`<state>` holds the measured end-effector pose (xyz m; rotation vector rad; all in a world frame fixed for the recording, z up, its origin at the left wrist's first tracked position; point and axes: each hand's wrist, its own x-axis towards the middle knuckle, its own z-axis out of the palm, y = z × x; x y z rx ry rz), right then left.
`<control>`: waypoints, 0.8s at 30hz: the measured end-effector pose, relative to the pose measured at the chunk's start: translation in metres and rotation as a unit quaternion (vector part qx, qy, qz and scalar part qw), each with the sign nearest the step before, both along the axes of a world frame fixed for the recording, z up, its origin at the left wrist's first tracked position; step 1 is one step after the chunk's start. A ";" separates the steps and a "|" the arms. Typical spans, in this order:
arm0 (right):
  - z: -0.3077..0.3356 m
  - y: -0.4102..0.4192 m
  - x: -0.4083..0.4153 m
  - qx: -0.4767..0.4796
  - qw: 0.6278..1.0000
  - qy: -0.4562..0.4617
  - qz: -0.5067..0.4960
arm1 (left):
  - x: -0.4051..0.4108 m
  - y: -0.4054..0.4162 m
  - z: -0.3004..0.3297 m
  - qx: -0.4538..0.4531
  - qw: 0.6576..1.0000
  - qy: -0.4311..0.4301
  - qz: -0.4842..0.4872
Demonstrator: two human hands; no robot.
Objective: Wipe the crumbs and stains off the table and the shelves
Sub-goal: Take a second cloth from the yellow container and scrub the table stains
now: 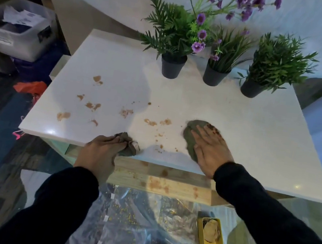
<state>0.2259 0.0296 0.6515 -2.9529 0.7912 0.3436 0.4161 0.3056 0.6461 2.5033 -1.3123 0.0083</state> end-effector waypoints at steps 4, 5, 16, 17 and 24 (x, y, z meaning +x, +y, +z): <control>0.003 -0.034 0.080 -0.007 0.997 -0.004 -0.079 | 0.002 -0.002 0.000 0.023 0.999 0.026 0.011; 0.003 -0.028 0.090 -0.010 0.997 -0.009 -0.079 | 0.002 -0.001 0.001 0.019 0.999 0.033 0.014; 0.002 -0.025 0.050 0.011 0.996 -0.015 -0.083 | 0.001 -0.006 0.015 0.055 0.997 0.030 0.038; 0.003 -0.030 0.069 0.021 0.995 -0.025 -0.097 | 0.002 -0.010 0.018 0.060 0.997 0.024 0.033; -0.012 0.054 0.013 0.091 0.986 -0.044 0.134 | 0.005 -0.012 0.035 0.131 0.989 0.048 0.055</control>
